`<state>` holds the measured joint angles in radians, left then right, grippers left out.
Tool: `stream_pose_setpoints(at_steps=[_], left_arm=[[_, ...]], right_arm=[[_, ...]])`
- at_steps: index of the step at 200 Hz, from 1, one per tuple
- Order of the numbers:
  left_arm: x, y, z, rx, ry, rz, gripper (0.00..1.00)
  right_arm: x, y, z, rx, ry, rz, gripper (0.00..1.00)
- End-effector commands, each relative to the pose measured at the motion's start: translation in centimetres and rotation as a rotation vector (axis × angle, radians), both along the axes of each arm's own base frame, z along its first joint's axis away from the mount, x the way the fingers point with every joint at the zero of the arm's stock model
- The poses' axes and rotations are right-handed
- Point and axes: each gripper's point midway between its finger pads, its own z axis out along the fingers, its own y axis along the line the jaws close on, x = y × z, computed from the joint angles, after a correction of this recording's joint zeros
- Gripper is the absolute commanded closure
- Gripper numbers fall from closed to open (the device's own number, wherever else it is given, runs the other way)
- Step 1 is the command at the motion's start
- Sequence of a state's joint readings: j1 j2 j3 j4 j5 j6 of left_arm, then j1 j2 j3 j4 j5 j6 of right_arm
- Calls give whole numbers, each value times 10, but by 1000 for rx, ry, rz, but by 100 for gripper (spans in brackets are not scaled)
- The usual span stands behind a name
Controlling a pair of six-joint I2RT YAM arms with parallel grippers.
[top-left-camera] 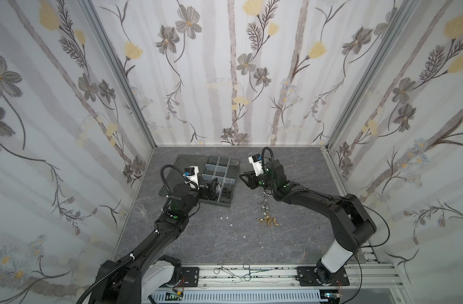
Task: Sort the screws and nuts into containers
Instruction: Pick up the nut from the center of the table.
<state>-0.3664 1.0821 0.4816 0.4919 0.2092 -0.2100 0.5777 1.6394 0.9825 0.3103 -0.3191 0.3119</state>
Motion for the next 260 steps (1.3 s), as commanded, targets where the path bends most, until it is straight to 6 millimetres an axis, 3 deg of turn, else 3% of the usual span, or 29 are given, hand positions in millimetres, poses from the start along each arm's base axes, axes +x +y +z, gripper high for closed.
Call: stream_pose_setpoints(at_steps=[1,21,42,71,95,105,137,207,220,260], left_arm=[[-15,-46,-3,93,-78,-208,4],[-17,-73,-19,143,-54,-291,4],[-11,-84,-28,152,-33,-310,3],[-6,-92,-33,151,-23,-316,3],[-3,-92,-39,162,-6,-308,3],[-3,-91,-42,166,3,-306,3],[-1,-91,-49,171,18,-300,3],[7,-100,-53,169,35,-317,2],[7,-99,-53,171,34,-314,2],[7,-97,-49,177,27,-304,2]], right_arm=[[-12,-58,-43,-190,87,-168,63],[-26,-88,-74,-273,176,-225,62],[-30,-107,-97,-320,263,-285,62],[-40,-108,-114,-331,333,-264,62],[-53,-106,-117,-316,353,-229,60],[-70,-111,-131,-333,392,-214,59],[-92,-113,-140,-319,411,-181,58],[-77,-104,-156,-347,398,-186,58],[-78,-104,-167,-370,418,-183,67],[-79,-109,-169,-405,409,-204,84]])
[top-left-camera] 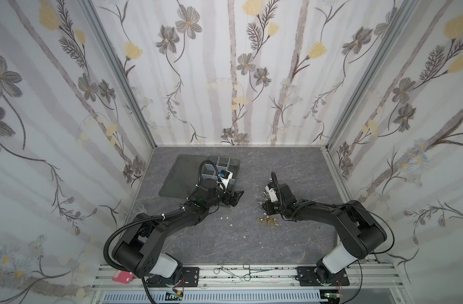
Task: Sort the screws and nuts into containers
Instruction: Pick up the nut from the center of the table, then place the nut into the container.
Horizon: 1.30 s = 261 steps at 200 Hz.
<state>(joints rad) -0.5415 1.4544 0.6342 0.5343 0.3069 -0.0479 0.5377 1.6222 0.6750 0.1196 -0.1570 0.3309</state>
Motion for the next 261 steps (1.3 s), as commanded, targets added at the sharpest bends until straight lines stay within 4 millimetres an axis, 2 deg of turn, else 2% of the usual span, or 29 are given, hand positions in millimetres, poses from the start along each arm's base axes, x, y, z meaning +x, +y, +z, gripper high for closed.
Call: stream_pose_setpoints(at_steps=[1,10,44,48,69,70,102,122,129,135,153,172,198,223,233,236,242,261], left_arm=[[4,0,11,-3,-45,5,2],[4,1,11,-2,-48,7,2],[9,5,20,-21,-73,48,2],[9,6,23,-27,-80,56,2],[7,15,38,-69,-139,95,1],[7,15,40,-72,-144,96,1],[12,52,59,-157,-191,237,0],[22,86,56,-196,-156,367,0],[22,100,64,-225,-167,411,0],[23,111,65,-242,-164,450,0],[20,144,62,-279,-160,568,0],[15,178,51,-292,-123,701,0],[9,217,36,-270,-63,864,0],[-5,255,31,-251,-51,1039,0],[-10,264,31,-249,-50,1073,1],[-11,266,30,-250,-49,1081,1],[-13,270,29,-251,-48,1093,1],[-15,271,26,-264,-39,1075,1]], right_arm=[[-11,-15,-14,-73,44,-19,84],[-10,-14,-13,-71,38,-15,88],[1,-8,4,-50,0,-16,91],[5,-6,17,-31,-32,-16,92],[13,-1,38,-19,-73,-8,92],[17,2,45,-11,-87,-8,93],[40,28,98,74,-185,38,94],[47,64,128,160,-240,149,94],[49,79,140,189,-257,190,94],[50,94,136,203,-239,230,94],[48,144,150,285,-256,366,94],[41,196,164,367,-266,498,93],[36,251,161,433,-252,603,93],[36,285,148,454,-228,644,92],[43,291,139,455,-223,639,92],[31,303,139,461,-218,665,92],[30,309,132,458,-208,671,92],[34,326,119,456,-204,669,92]])
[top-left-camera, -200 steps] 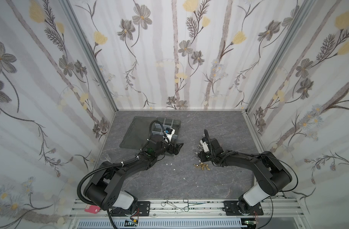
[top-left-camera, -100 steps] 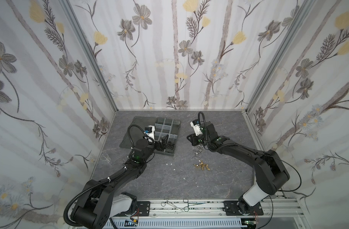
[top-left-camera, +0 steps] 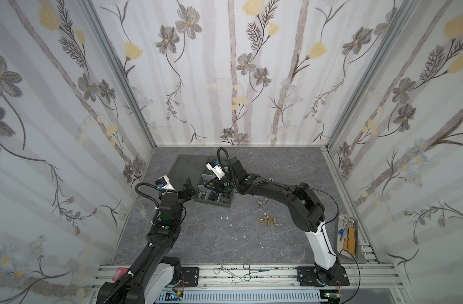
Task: Sort the screws and nuts into containers
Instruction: Place the nut into the container, then pick up the nut from the center of the table.
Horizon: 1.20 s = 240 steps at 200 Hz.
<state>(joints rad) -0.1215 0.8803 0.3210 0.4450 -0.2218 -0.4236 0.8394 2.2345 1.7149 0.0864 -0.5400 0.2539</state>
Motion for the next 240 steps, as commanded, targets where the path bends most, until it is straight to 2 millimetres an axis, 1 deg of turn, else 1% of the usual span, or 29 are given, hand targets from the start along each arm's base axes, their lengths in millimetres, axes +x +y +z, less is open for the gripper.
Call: stream_pose_setpoints(at_steps=[1,22,37,47,51,56,68,83,105,112,117,129,130,135,139,140,143,153,160,167,182,194,213,217,218,220,222,227,240], left_arm=[[-6,9,-14,-26,43,40,1],[-5,2,-12,-40,25,-4,1],[-3,-5,-14,-46,16,-44,1],[-1,-9,-13,-51,13,-63,1],[-1,-10,-13,-52,15,-67,1],[0,-11,-13,-52,17,-72,1],[1,-13,-12,-55,17,-85,1],[1,-15,-10,-53,11,-97,0],[3,-21,-2,-57,-12,-132,0],[5,-27,2,-62,-20,-164,0],[7,-33,6,-60,-27,-195,0],[12,-48,12,-36,-23,-252,0],[12,-49,12,-33,-22,-255,0],[14,-55,16,-22,-22,-273,0],[16,-59,19,-10,-24,-289,0],[16,-61,20,-7,-25,-295,0],[17,-66,23,6,-29,-315,0],[19,-86,30,60,-35,-387,3],[19,-103,34,102,-40,-435,3],[19,-122,36,144,-46,-502,3],[16,-162,29,190,-44,-655,3],[9,-188,20,196,-54,-769,3],[4,-216,11,195,-66,-879,2],[3,-220,9,194,-63,-899,2],[3,-221,9,195,-64,-903,2],[3,-222,10,196,-64,-908,2],[3,-224,11,197,-68,-916,2],[4,-229,3,200,-44,-931,2],[6,-238,-3,211,-19,-958,2]], right_arm=[[-4,23,-3,32,-2,36,92],[1,36,-11,36,-2,33,91],[4,44,-19,25,-7,25,88],[7,48,-25,8,2,19,79],[9,48,-25,6,3,17,72],[9,48,-27,3,3,14,66],[13,44,-26,-5,-5,-5,63],[16,39,-16,6,-16,-12,54],[18,27,9,31,-44,-28,53],[18,20,17,35,-57,-35,55],[15,14,29,54,-71,-32,56],[12,-4,49,95,-102,-45,57],[12,-6,48,94,-101,-47,57],[8,-13,58,109,-108,-57,57],[1,-18,61,116,-103,-58,57],[9,-26,62,117,-103,-77,57],[16,-38,64,124,-99,-99,57],[17,-65,69,145,-84,-142,57],[17,-84,68,143,-73,-175,58],[20,-106,61,119,-60,-220,58],[21,-151,44,53,-53,-325,59],[18,-187,20,-30,-33,-402,59],[11,-234,-12,-149,-4,-521,59],[7,-241,-22,-172,13,-532,59],[6,-243,-24,-177,17,-535,59],[4,-246,-20,-171,8,-540,59],[3,-249,-21,-176,8,-545,59],[-1,-257,-27,-197,11,-562,59],[-8,-273,-44,-271,12,-586,58]])
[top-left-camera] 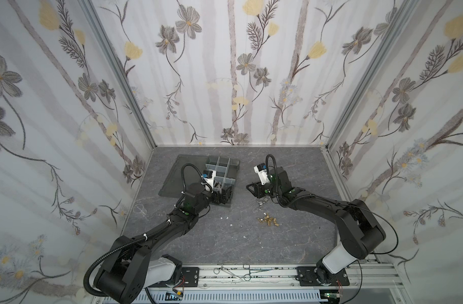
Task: Sort the screws and nuts into containers
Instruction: Pick up the nut from the center of the table.
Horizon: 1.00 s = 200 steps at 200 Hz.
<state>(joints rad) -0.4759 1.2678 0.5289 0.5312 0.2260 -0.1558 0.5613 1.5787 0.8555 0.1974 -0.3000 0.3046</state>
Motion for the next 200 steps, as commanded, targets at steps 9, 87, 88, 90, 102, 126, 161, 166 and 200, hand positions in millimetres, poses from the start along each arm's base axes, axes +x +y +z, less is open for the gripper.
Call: stream_pose_setpoints(at_steps=[9,87,88,90,102,126,161,166,200], left_arm=[[1,-29,10,12,-59,-126,2],[3,-38,1,38,-42,-136,2],[3,-38,1,37,-41,-136,2],[3,-38,0,38,-40,-136,2],[4,-38,-1,38,-37,-132,2],[6,-38,-5,40,-23,-124,2],[7,-36,-6,43,-19,-112,2],[7,-36,-7,46,-18,-110,2],[7,-34,-7,54,-14,-100,1]], right_arm=[[-10,-43,-37,-184,35,-105,58],[-36,-58,-86,-231,163,-110,51],[-36,-58,-86,-231,164,-108,51],[-36,-57,-87,-229,164,-106,51],[-35,-54,-86,-222,160,-99,51],[-31,-48,-94,-218,175,-84,51],[-32,-30,-106,-208,196,-39,51],[-33,-29,-108,-211,200,-39,51],[-24,-19,-103,-203,178,-49,68]])
